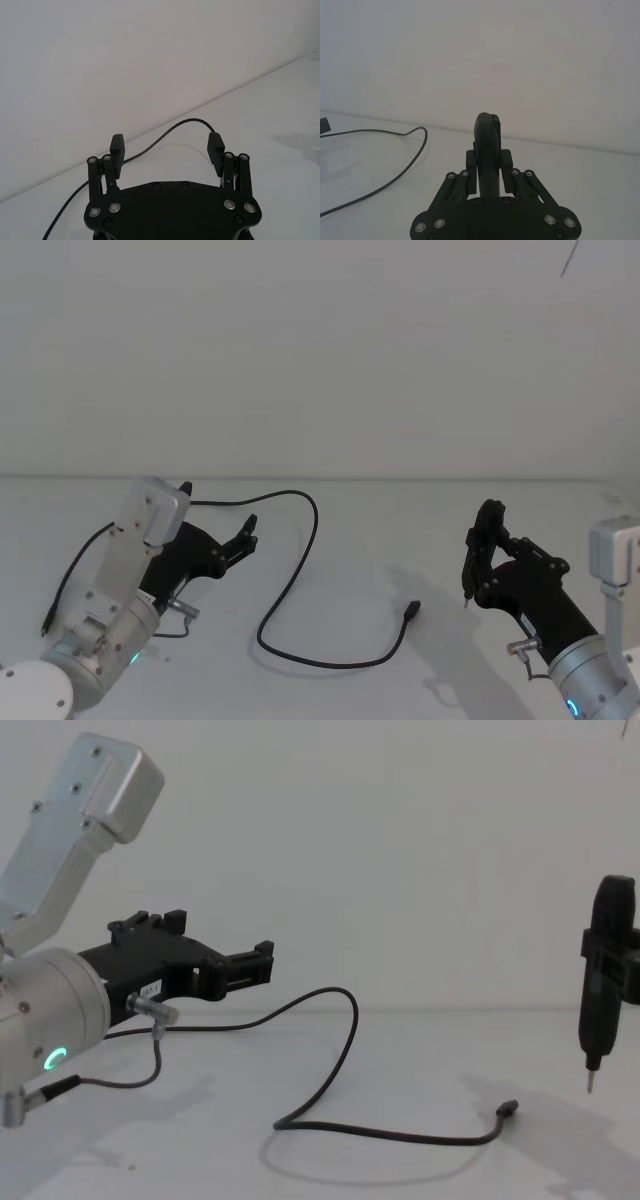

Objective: Pick up the data cable with the one hand.

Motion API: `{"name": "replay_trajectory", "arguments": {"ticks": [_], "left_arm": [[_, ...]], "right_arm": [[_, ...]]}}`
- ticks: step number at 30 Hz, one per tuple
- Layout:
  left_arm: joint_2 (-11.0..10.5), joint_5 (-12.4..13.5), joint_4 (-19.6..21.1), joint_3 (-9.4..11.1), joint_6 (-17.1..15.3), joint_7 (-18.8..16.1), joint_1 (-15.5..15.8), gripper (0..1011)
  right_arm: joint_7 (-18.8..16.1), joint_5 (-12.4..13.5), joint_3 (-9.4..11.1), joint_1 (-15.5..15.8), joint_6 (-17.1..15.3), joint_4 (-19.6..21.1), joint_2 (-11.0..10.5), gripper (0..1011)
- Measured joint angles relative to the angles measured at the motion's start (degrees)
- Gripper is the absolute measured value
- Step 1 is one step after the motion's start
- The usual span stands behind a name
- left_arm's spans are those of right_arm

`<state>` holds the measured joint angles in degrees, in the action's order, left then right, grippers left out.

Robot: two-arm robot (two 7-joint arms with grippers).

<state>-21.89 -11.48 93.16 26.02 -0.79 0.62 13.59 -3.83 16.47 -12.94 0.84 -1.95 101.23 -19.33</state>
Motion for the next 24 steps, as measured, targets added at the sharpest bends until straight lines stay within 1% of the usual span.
{"name": "replay_trajectory", "arguments": {"ticks": [24], "left_arm": [[0.0, 0.0, 0.0, 0.0, 0.0, 0.0, 0.0, 1001]], "right_arm": [[0.0, 0.0, 0.0, 0.0, 0.0, 0.0, 0.0, 283]]}}
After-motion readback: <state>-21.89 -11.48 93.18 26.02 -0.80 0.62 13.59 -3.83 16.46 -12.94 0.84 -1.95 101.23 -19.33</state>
